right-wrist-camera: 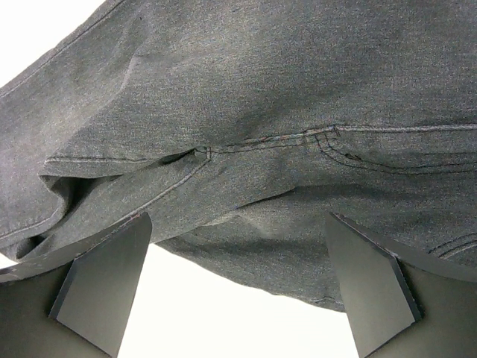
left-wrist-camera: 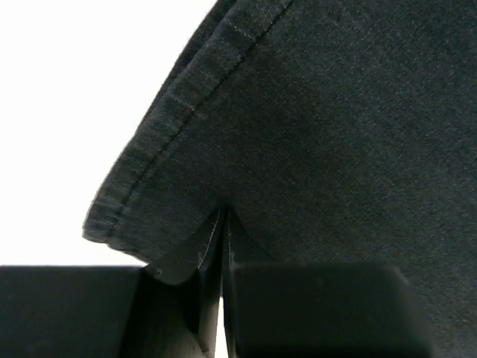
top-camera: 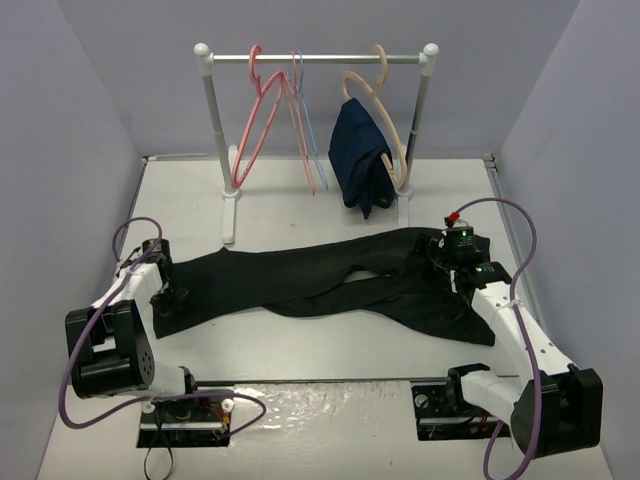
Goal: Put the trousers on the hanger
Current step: Flatten out the trousers at the center of the board.
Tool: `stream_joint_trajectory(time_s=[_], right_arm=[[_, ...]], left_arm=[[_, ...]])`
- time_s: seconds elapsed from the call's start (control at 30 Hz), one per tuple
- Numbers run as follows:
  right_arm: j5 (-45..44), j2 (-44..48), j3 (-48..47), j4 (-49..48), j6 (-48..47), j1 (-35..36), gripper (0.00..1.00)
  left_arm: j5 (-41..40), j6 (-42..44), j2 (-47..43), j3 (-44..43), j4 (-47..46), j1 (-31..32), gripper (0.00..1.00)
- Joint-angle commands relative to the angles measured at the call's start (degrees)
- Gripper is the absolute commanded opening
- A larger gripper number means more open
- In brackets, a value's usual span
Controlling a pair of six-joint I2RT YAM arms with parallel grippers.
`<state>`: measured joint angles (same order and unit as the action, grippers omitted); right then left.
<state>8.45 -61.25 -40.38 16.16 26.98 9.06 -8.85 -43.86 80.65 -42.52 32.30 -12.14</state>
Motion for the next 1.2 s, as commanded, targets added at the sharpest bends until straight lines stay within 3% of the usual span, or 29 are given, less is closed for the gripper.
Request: stream_joint_trajectory(time_s=[0.0, 0.13, 0.33, 0.4, 0.43, 0.5, 0.63, 1.0, 1.17], right_arm=[[0.71, -0.22, -1.74, -0.15, -0.90, 0.37, 1.00], [0.56, -0.76, -2.07, -0.15, -1.05, 0.59, 1.00], [0.53, -0.70, -1.98, -0.08, -1.15, 0.97, 1.00], [0.69, -0.62, -1.98, -0.08, -1.31, 1.05, 1.00], [0.89, -0.62, -2.05, -0.08, -1.38, 1.11, 1.00], [1.20, -0.62, -2.07, -0.16, -1.40, 1.22, 1.00], [2.19, -0.55, -1.95, -0.25, -1.60, 1.60, 1.00], [3.59, 0.68, -1.03, -0.43, -2.00, 1.84, 1.00], [3.68, 1.22, -0.82, -0.43, -1.93, 1.84, 1.00]], left_arm=[[-0.47, 3.42, -4.92, -4.93, 5.05, -0.45, 0.00], [0.50, 6.82, -10.76, -10.44, 6.68, -0.43, 0.00], [0.04, 8.37, -12.51, -15.58, 9.85, -0.43, 0.01], [-2.63, 7.56, -12.18, -14.51, 10.66, -0.52, 0.09], [-2.79, 7.36, -11.85, -12.91, 10.00, -0.78, 0.36], [-0.87, 7.29, -11.34, -8.48, 7.75, -1.85, 0.78], [4.44, 7.74, -8.64, -4.00, 2.47, -6.63, 0.95], [8.59, 12.11, 3.16, -3.13, -3.47, -7.99, 0.96], [8.14, 11.77, 7.05, -3.13, -3.86, -8.04, 0.87]])
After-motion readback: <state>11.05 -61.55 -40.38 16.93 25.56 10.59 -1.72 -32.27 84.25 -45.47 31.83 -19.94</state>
